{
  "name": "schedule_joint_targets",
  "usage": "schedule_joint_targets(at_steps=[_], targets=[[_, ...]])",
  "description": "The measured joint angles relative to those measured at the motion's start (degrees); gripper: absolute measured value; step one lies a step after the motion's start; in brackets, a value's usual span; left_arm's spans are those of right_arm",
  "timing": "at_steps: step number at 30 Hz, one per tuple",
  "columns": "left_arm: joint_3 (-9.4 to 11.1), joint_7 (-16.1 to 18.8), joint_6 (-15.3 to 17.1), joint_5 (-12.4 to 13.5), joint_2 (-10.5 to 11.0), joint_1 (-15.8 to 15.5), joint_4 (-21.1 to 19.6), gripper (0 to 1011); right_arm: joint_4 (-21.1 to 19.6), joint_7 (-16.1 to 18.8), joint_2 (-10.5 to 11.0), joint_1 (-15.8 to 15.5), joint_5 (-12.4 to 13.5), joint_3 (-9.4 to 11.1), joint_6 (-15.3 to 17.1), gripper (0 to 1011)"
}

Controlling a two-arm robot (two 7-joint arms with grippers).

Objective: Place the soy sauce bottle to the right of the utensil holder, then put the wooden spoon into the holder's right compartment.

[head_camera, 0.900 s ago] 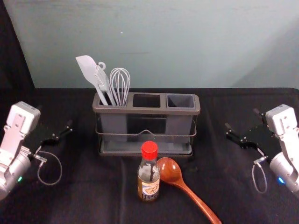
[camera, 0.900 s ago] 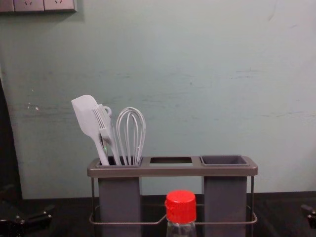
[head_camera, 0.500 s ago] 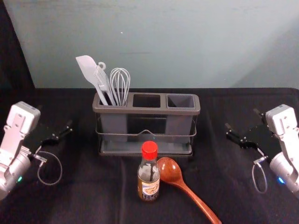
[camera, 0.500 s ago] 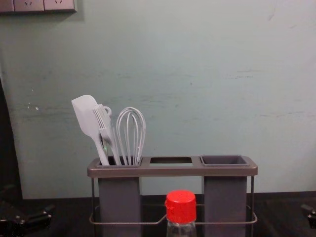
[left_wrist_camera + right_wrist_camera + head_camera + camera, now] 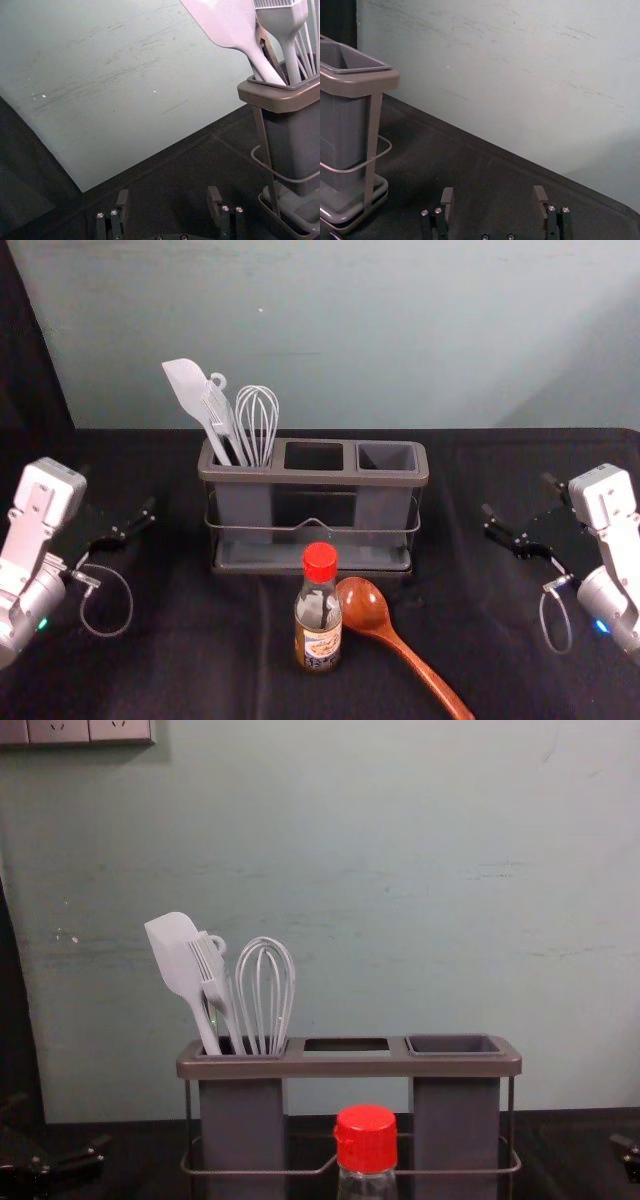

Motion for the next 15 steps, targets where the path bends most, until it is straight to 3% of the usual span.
schedule_joint_targets(at_steps=[15], targets=[[0.00,0.00,0.00,0.00,0.00,0.00,0.00,1011,0.00,0.00,0.00,0.00,0.00,0.00,0.00,1004]])
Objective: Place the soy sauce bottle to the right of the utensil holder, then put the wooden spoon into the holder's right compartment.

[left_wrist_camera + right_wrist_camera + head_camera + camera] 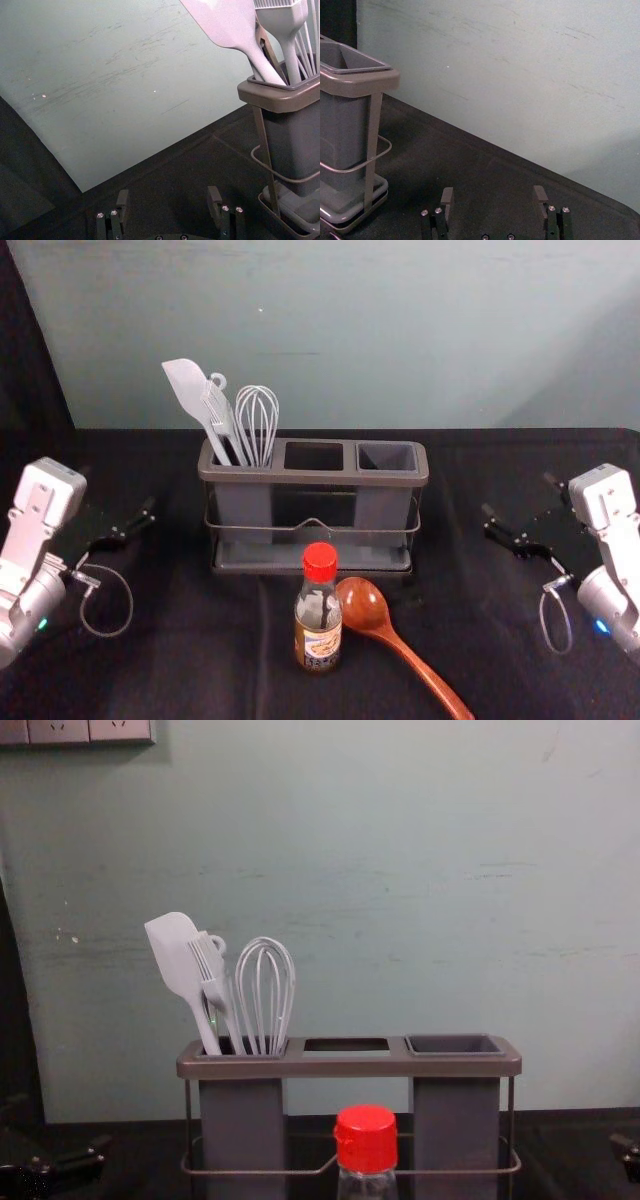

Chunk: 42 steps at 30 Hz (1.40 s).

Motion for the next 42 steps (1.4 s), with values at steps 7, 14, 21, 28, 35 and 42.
schedule_joint_targets(at_steps=[7,14,21,28,35,42], targets=[[0.00,0.00,0.00,0.00,0.00,0.00,0.00,1012,-2.09,-0.48,0.25,-1.62,-2.02,0.83,-1.89,1004],[0.00,0.00,0.00,0.00,0.00,0.00,0.00,1011,-7.23,-1.39,1.21,-5.72,-2.53,3.33,-3.59,1004],[0.00,0.00,0.00,0.00,0.00,0.00,0.00,1012,-12.24,2.04,3.13,-11.25,2.81,6.81,-7.41,1004],[0.00,0.00,0.00,0.00,0.00,0.00,0.00,1011,-15.75,10.02,5.93,-16.20,10.86,9.45,-10.14,1004],[0.00,0.00,0.00,0.00,0.00,0.00,0.00,1011,-18.32,23.28,8.93,-17.95,19.68,9.63,-11.87,1004],[0.00,0.00,0.00,-0.01,0.00,0.00,0.00,1011,-20.02,32.08,9.79,-16.81,22.93,7.57,-9.96,1004]])
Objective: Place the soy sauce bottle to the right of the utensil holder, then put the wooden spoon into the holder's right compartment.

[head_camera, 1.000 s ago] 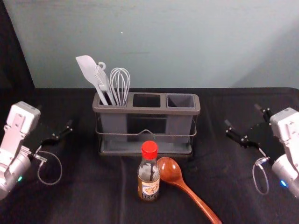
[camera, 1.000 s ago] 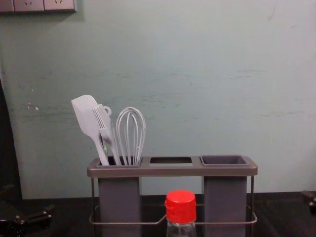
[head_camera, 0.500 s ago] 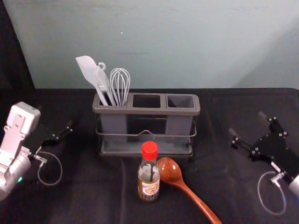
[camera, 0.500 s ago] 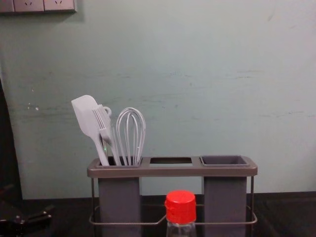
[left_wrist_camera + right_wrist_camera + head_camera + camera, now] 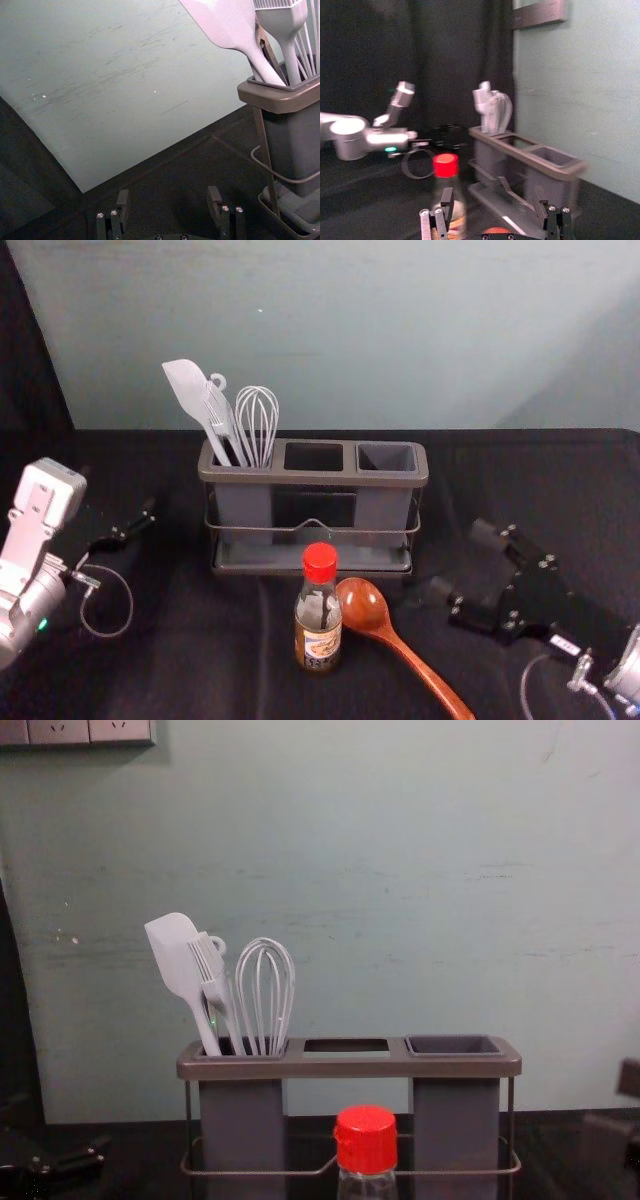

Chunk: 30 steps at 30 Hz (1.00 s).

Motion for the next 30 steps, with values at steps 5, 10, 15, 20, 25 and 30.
schedule_joint_targets(at_steps=[5,10,15,20,25,30], targets=[[0.00,0.00,0.00,0.01,0.00,0.00,0.00,1011,-0.28,3.47,-0.45,1.58,0.32,-1.71,2.50,1004],[0.00,0.00,0.00,0.01,0.00,0.00,0.00,1011,0.67,6.26,-1.77,4.01,-0.12,-3.75,5.52,1004],[0.00,0.00,0.00,0.01,0.00,0.00,0.00,1011,2.18,8.11,-3.69,6.97,-1.78,-5.82,8.34,1004],[0.00,0.00,0.00,0.01,0.00,0.00,0.00,1012,3.59,8.93,-5.36,9.83,-3.27,-7.52,10.69,1004],[0.00,0.00,0.00,0.01,0.00,0.00,0.00,1011,4.52,9.00,-6.37,11.61,-3.98,-8.37,12.04,1004],[0.00,0.00,0.00,0.00,0.00,0.00,0.00,1011,5.20,8.59,-7.64,13.74,-4.88,-9.54,13.88,1004]])
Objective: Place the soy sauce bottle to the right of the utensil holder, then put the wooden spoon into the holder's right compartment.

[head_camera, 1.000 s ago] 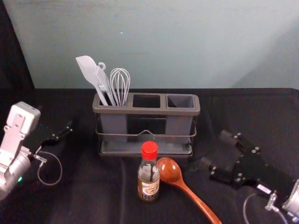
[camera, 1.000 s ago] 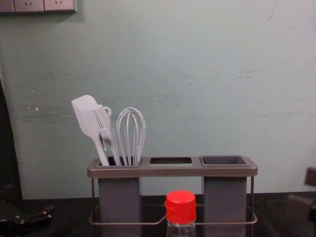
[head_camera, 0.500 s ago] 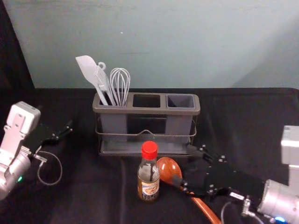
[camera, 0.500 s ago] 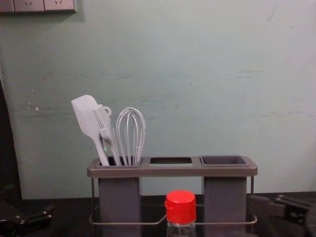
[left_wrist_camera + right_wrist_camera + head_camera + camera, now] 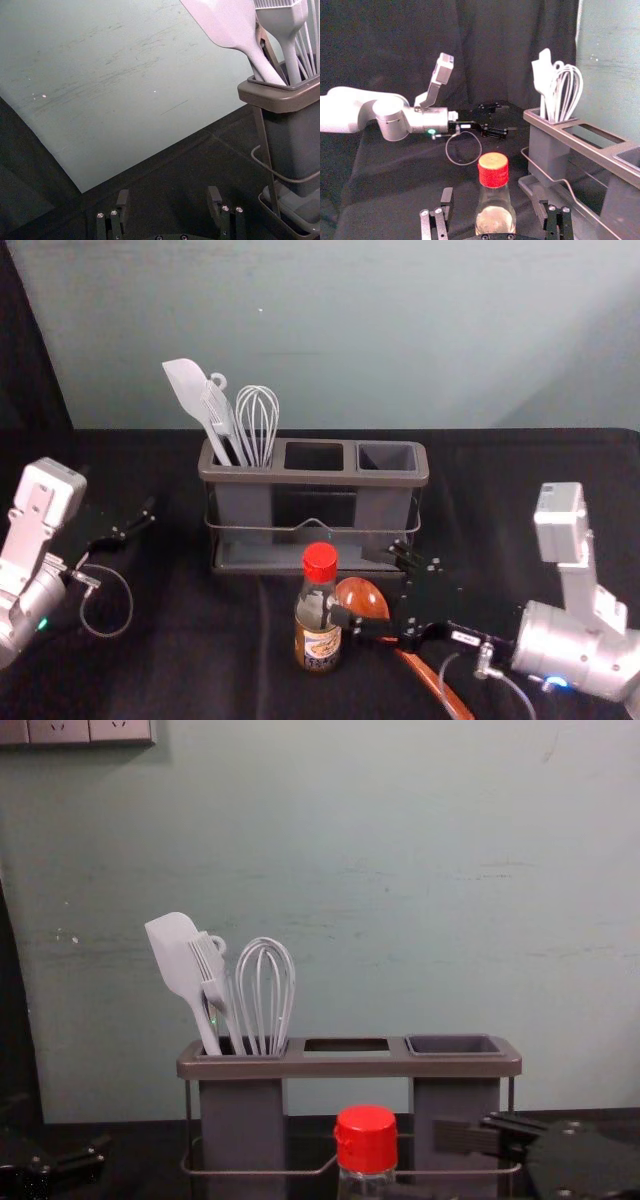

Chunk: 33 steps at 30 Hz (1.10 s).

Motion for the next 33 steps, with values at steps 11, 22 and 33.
schedule_joint_targets(at_steps=[11,22,33], targets=[[0.00,0.00,0.00,0.00,0.00,0.00,0.00,1011,0.36,-2.75,-2.80,3.08,-3.59,-2.70,1.96,1004],[0.00,0.00,0.00,0.00,0.00,0.00,0.00,1011,0.66,-3.81,-4.18,3.92,-5.12,-3.38,2.43,1004],[0.00,0.00,0.00,0.00,0.00,0.00,0.00,1011,0.83,-4.06,-4.56,3.94,-5.44,-3.39,2.06,1004]])
